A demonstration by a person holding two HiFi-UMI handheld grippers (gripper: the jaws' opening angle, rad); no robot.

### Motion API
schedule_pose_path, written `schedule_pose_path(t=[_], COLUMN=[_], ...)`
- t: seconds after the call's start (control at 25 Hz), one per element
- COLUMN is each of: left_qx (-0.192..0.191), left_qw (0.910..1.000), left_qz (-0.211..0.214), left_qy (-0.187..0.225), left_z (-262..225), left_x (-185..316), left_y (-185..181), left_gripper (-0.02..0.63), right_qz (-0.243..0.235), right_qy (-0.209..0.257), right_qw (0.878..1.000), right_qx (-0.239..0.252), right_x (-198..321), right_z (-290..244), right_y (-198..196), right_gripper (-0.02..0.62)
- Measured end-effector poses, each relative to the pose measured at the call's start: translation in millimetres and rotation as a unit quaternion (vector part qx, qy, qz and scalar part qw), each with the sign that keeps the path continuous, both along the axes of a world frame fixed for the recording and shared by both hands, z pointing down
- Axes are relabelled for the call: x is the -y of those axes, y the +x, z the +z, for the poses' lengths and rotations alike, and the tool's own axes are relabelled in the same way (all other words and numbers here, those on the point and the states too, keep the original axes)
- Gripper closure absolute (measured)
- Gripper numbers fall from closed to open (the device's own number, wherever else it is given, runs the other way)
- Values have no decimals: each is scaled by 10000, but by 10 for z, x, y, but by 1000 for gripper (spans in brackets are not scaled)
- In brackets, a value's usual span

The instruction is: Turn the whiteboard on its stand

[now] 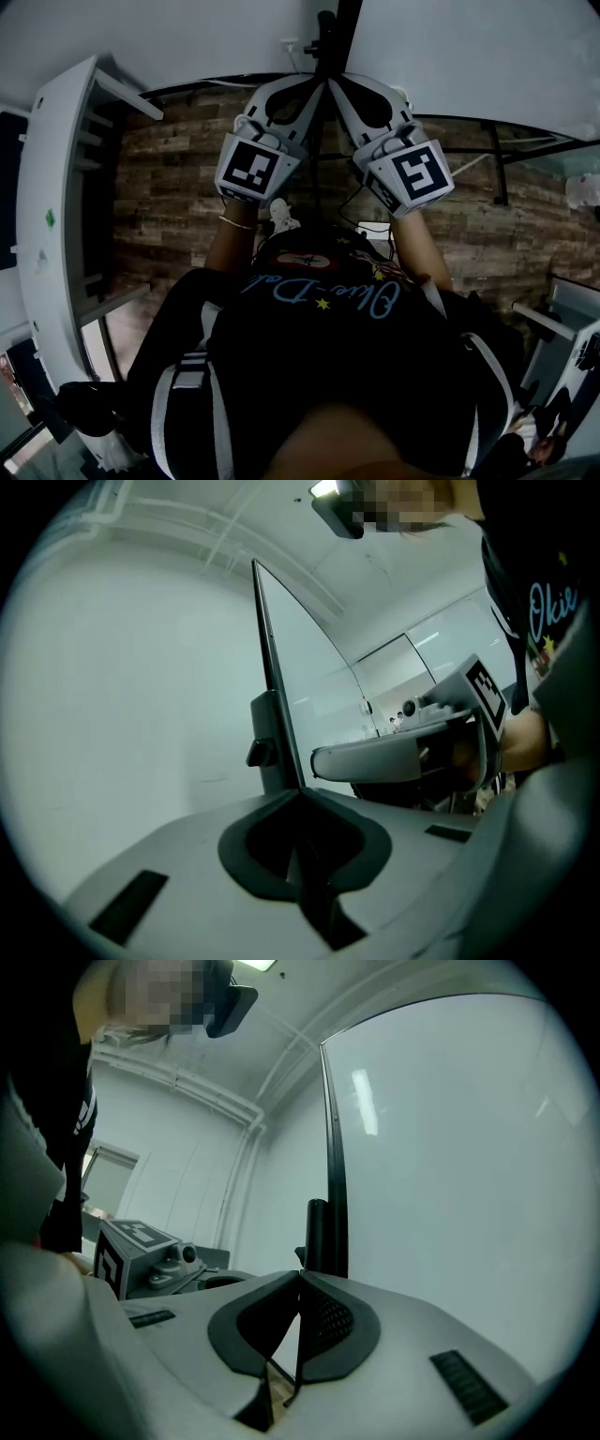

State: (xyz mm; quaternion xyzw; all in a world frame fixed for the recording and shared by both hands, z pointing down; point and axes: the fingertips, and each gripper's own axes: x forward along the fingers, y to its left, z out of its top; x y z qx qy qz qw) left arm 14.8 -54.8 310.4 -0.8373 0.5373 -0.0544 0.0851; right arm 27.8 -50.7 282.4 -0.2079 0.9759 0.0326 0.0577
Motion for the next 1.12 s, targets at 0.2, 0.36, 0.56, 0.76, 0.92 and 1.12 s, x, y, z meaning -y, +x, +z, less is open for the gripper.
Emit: schedule_pose_path(t=[0.2, 0.36, 0.56, 0.76, 0.92, 1.12], left_qx=[-25, -31, -16, 14, 39, 45], left_qw=[10000, 10000, 10000, 9999, 9998, 9998], left_qz=[20, -5, -69, -138, -202, -190], left_qy=[18, -37, -64, -39, 60, 85], left_z=[-43, -37, -26, -22, -18, -13], left_x=[-60, -88, -134, -202, -237, -285], left_y=[86, 101, 125, 149, 139, 227], left_gripper=[586, 586, 586, 586, 586, 586], right_qz=[-26, -4, -143, -183, -188, -222], right_qy=[-37, -33, 116, 92, 37, 23], right_qw=[10000, 9999, 9997, 9997, 9997, 9997], right_qx=[57, 105, 174, 163, 155, 110], right_x=[-50, -68, -132, -187, -218, -253], right_z=[-15, -25, -53, -28, 8, 31], right_y=[64, 127, 171, 208, 241, 297], right_gripper=[561, 563, 563, 565, 565, 565])
